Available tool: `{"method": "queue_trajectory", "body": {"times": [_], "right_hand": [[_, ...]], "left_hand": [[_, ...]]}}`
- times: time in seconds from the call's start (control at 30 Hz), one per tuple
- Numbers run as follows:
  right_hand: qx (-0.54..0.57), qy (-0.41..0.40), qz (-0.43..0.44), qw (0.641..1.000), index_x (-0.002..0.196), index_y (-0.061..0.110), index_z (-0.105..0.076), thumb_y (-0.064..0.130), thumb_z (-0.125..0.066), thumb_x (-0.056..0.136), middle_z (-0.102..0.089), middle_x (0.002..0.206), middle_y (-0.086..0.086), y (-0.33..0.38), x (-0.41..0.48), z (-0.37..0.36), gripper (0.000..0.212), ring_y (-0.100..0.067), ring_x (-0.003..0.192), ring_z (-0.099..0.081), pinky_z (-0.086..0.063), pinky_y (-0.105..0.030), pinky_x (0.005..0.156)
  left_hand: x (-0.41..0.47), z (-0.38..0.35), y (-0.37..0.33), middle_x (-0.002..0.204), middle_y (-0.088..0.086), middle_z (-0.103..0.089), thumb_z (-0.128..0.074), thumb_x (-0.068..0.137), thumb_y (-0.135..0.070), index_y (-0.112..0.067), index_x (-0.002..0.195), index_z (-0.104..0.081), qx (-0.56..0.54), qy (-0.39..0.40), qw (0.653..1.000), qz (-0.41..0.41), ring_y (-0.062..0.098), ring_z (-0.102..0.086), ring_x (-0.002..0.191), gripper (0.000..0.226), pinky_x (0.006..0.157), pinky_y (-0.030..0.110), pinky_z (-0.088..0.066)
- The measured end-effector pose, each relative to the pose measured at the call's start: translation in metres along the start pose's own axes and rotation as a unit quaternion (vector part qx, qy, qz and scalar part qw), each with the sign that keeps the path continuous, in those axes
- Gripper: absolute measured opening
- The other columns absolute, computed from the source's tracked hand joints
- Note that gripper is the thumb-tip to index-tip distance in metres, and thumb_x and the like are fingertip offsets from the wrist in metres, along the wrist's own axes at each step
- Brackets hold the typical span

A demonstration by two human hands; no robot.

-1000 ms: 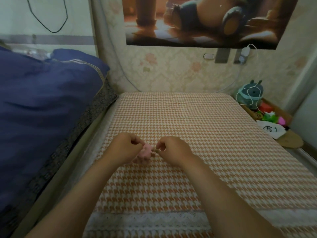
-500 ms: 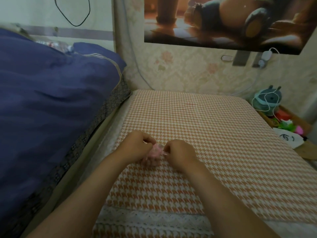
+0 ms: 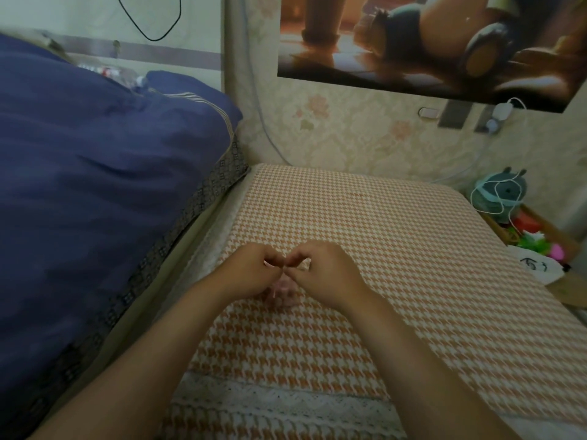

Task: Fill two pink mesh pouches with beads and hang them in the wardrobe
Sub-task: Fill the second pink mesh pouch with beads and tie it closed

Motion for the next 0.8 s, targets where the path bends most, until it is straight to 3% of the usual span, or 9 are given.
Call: {"method": "queue_trajectory", "body": {"times": [0.13,0.2,0.3,0.43,0.57,0.8], "right_hand": [[0.002,0.014,0.011,1.000,0.097,0.033,-0.076,0.038,-0.068,0.089,-0.067,0.097,0.016,0.000,0.004,-0.006,0.012,0.001,0.085,-0.057,-0.051,-0.028,0.078],[0.008,0.010,0.005,1.000,0.099,0.031,-0.077,0.036,-0.065,0.092,-0.067,0.099,0.016,-0.003,0.005,-0.002,0.014,0.001,0.085,-0.055,-0.049,-0.026,0.078],[0.016,-0.013,-0.044,0.999,0.100,0.032,-0.075,0.033,-0.062,0.094,-0.070,0.101,0.017,-0.026,0.007,0.009,0.014,0.001,0.087,-0.061,-0.051,-0.026,0.080],[-0.062,0.026,-0.127,0.990,0.106,0.032,-0.073,0.028,-0.060,0.094,-0.071,0.110,0.012,-0.070,0.003,0.004,0.019,-0.010,0.101,-0.065,-0.054,-0.035,0.087],[-0.107,0.073,-0.161,0.978,0.113,0.032,-0.070,0.035,-0.061,0.093,-0.069,0.111,0.009,-0.088,-0.003,-0.012,0.021,-0.014,0.097,-0.064,-0.052,-0.032,0.082],[-0.105,0.059,-0.155,0.981,0.098,0.031,-0.072,0.034,-0.063,0.091,-0.071,0.100,0.010,-0.086,0.005,-0.028,0.012,-0.014,0.089,-0.064,-0.046,-0.027,0.068]], "left_hand": [[-0.003,0.000,-0.002,0.076,0.000,-0.075,-0.060,0.086,-0.015,-0.027,0.088,-0.077,-0.011,0.005,1.000,0.003,0.013,-0.071,0.064,0.021,0.063,0.037,-0.060],[-0.001,0.001,-0.001,0.083,-0.006,-0.074,-0.058,0.087,-0.014,-0.025,0.097,-0.077,0.004,-0.005,1.000,0.006,0.009,-0.068,0.064,0.025,0.062,0.032,-0.058],[0.001,0.002,-0.001,0.102,-0.007,-0.071,-0.057,0.091,-0.016,-0.022,0.107,-0.075,0.033,-0.017,0.999,0.004,-0.001,-0.060,0.072,0.025,0.070,0.022,-0.050],[0.000,0.005,-0.007,0.104,-0.009,-0.073,-0.058,0.090,-0.021,-0.024,0.100,-0.077,0.061,-0.039,0.997,-0.002,0.003,-0.064,0.077,0.022,0.078,0.027,-0.055],[0.001,0.003,-0.011,0.096,-0.013,-0.074,-0.062,0.087,-0.025,-0.026,0.095,-0.079,0.062,-0.043,0.997,-0.016,-0.001,-0.064,0.081,0.018,0.077,0.028,-0.056],[0.006,0.000,-0.010,0.104,-0.012,-0.071,-0.064,0.088,-0.021,-0.025,0.100,-0.077,0.034,-0.026,0.999,-0.018,0.000,-0.064,0.086,0.018,0.076,0.023,-0.054]]}}
Point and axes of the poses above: each hand's wrist, its own x-axis towards the middle knuckle, its own z-axis out of the back of the hand, y = z × x, the point moved 9 cm from there along x, towards the middle knuckle
